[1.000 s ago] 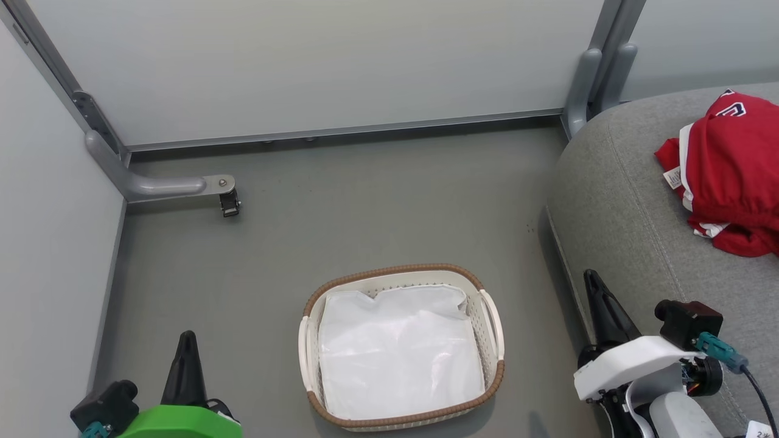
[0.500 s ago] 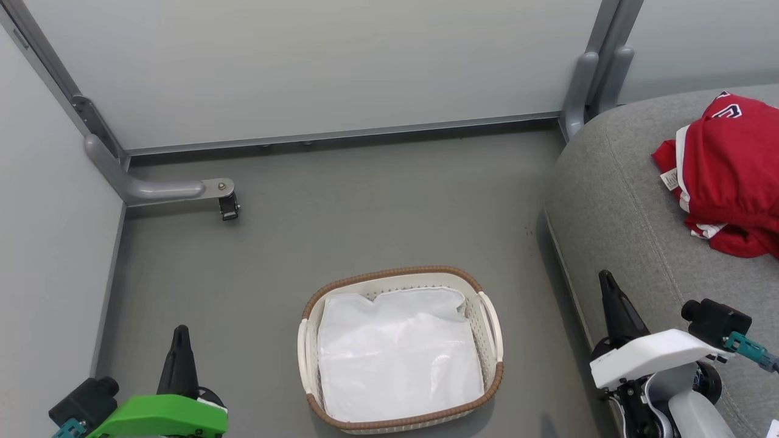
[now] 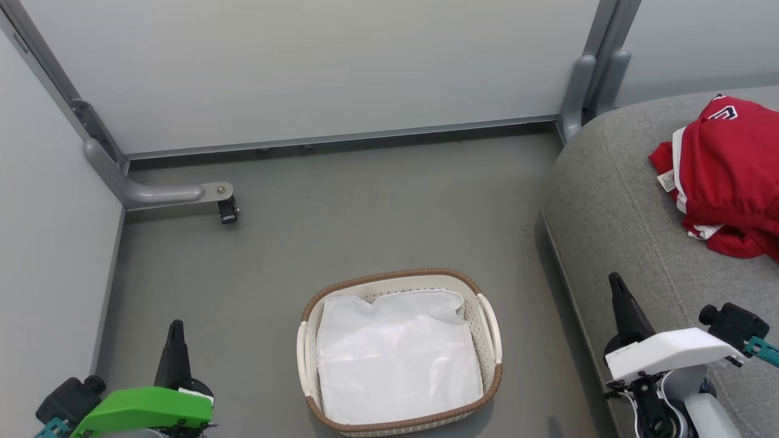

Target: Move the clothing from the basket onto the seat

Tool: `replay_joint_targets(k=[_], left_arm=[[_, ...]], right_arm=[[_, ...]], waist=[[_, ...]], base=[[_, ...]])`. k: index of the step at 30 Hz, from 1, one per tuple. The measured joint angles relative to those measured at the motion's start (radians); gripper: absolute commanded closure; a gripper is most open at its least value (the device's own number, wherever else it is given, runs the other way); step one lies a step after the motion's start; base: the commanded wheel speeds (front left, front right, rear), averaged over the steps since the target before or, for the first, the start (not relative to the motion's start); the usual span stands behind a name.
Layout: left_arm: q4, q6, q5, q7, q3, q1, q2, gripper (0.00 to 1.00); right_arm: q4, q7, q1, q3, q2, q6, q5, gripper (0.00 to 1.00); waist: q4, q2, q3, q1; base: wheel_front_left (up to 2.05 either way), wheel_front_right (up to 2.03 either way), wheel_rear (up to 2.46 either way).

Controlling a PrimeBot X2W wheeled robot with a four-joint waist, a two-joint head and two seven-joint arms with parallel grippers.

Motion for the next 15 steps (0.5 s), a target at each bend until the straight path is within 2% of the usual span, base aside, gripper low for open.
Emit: replay_joint_targets(k=[15], left_arm=[[0.000, -0.009, -0.162, 0.048, 0.020, -0.021, 0.000, 1.00]], right_arm=[[-0.005, 0.044, 0.001, -0.024, -0.002, 0.000, 0.182, 1.00]], waist=[[-0.004, 0.0000, -0.008, 0.0000]], base=[[0.00, 0.00, 0.00]])
